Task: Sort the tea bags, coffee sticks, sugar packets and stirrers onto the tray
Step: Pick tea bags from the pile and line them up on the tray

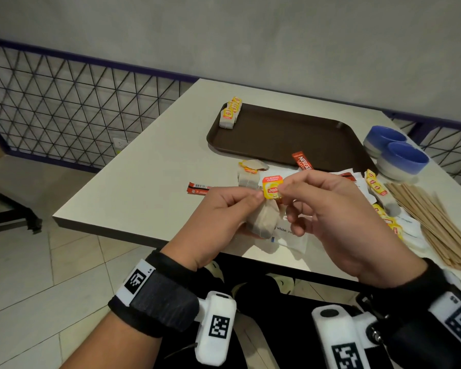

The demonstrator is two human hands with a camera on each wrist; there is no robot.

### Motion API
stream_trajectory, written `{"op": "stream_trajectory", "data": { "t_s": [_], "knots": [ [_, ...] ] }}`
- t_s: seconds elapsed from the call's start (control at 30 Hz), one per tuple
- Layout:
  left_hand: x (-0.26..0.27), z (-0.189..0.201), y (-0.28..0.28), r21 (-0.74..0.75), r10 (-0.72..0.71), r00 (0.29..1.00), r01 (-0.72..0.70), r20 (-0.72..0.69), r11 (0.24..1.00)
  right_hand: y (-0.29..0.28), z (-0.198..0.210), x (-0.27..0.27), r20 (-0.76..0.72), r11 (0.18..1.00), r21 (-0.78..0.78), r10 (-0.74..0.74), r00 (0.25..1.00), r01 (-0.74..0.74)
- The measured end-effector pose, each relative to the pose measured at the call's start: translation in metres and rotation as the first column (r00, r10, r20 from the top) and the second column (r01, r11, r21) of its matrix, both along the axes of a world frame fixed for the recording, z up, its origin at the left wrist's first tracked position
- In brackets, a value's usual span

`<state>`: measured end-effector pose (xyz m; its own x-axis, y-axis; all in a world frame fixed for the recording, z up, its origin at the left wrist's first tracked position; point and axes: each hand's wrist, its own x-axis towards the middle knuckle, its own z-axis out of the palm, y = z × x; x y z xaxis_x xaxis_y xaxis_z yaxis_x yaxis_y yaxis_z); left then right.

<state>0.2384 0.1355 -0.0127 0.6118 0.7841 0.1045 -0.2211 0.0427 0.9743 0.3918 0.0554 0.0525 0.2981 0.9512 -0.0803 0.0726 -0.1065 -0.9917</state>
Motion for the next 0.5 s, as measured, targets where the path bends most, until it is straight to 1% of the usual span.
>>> {"op": "stream_trajectory", "data": {
  "t_s": [0.1,0.13,0.2,0.27,0.33,0.4,0.5],
  "knots": [
    [0.000,0.000,-0.001,0.058,-0.020,1.000,0.022,-0.021,0.998,0.000,0.008,0.007,0.014,0.996,-0.053,0.077,0.997,-0.076],
    [0.000,0.001,-0.001,0.073,-0.029,0.999,0.031,-0.027,0.997,0.000,0.012,0.009,0.044,0.991,-0.075,0.113,0.993,-0.109],
    [0.000,0.003,-0.002,0.111,-0.038,0.998,0.044,-0.056,0.993,0.000,0.018,0.013,0.161,0.979,-0.110,0.187,0.969,-0.170],
    [0.001,0.004,-0.003,0.129,-0.050,0.997,0.058,-0.067,0.990,-0.001,0.023,0.014,0.305,0.970,-0.119,0.239,0.922,-0.212],
    [0.001,0.006,-0.004,0.115,-0.063,0.995,0.072,-0.077,0.991,0.001,0.026,0.015,0.426,0.961,-0.127,0.275,0.862,-0.244],
    [0.001,0.006,-0.004,0.095,-0.083,0.993,0.091,-0.086,0.991,0.003,0.028,0.015,0.499,0.956,-0.141,0.293,0.815,-0.258],
    [0.002,0.006,-0.003,0.074,-0.093,0.991,0.100,-0.094,0.992,0.006,0.028,0.015,0.552,0.952,-0.155,0.306,0.776,-0.265]
  ]
}}
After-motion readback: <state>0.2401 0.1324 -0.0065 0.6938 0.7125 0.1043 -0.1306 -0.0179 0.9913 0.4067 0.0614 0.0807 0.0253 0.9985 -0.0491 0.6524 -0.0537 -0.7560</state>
